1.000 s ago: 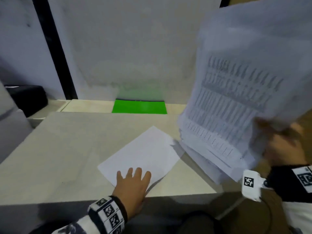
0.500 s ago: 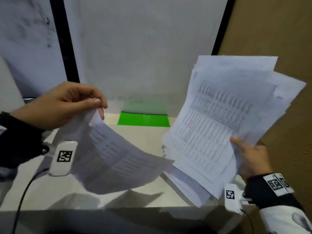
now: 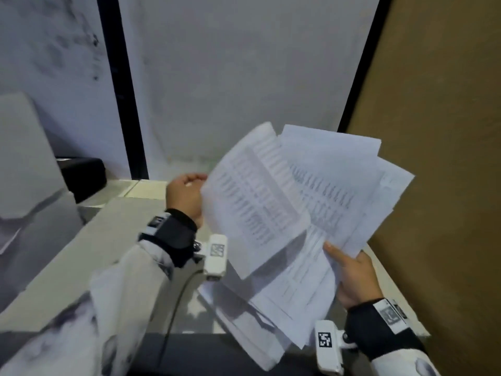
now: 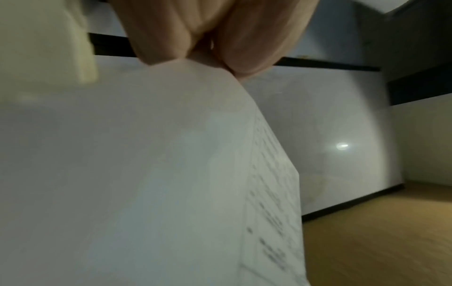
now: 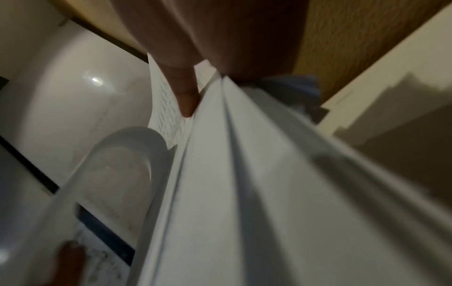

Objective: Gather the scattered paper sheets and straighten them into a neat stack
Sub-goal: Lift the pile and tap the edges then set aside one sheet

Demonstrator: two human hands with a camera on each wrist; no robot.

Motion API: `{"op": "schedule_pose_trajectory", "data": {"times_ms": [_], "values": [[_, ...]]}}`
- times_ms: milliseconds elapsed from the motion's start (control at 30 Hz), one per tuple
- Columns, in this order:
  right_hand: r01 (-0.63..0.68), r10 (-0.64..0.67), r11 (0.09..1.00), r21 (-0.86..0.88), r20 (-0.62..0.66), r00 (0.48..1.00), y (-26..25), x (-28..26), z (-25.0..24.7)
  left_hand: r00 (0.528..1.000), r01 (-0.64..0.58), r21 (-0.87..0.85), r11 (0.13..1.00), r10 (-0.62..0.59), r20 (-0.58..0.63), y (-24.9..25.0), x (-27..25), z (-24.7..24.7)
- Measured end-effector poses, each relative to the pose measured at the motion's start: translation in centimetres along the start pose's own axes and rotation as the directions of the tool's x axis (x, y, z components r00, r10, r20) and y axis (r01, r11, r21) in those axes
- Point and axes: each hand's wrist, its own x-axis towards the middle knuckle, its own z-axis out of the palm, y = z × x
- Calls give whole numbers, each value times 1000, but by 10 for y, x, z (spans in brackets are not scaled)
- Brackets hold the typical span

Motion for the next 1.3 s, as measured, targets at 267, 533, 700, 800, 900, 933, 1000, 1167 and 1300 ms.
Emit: {"op": "schedule_pose_trajectory", "data": {"times_ms": [267, 533, 700, 800, 900, 933, 1000, 1167, 1300], "values": [[-291, 302, 944, 158, -54, 952, 35, -7, -3, 963, 199, 102, 975, -174, -207, -105, -3, -21], [-474, 511, 838, 271, -82, 856, 68, -20, 2, 974, 183, 391, 902, -112, -199, -107, -2, -58], [-538, 569, 810, 234, -89, 817, 84, -22, 8, 999, 23, 668, 743, 11, -46, -112, -5, -64], [-582, 618, 776, 245, -108, 779, 95, -29, 8, 995, 6, 841, 542, -91, 51, -119, 2, -75], [-586, 645, 752, 300, -155, 748, 110, -36, 6, 958, -91, 958, 273, -237, 159, -128, 4, -84], [-579, 647, 743, 337, -139, 750, 110, -41, 8, 951, -115, 968, 225, -257, 173, -129, 5, -84], [-556, 642, 736, 387, -137, 754, 111, -48, 13, 941, -182, 971, 154, -259, 217, -128, 9, -82], [-485, 601, 740, 466, -136, 787, 103, -57, 29, 905, -286, 947, 148, -285, 317, -122, 17, -78], [-477, 567, 779, 407, -133, 813, 109, -55, 30, 789, -392, 882, 260, -397, 468, -123, 4, -66]]}}
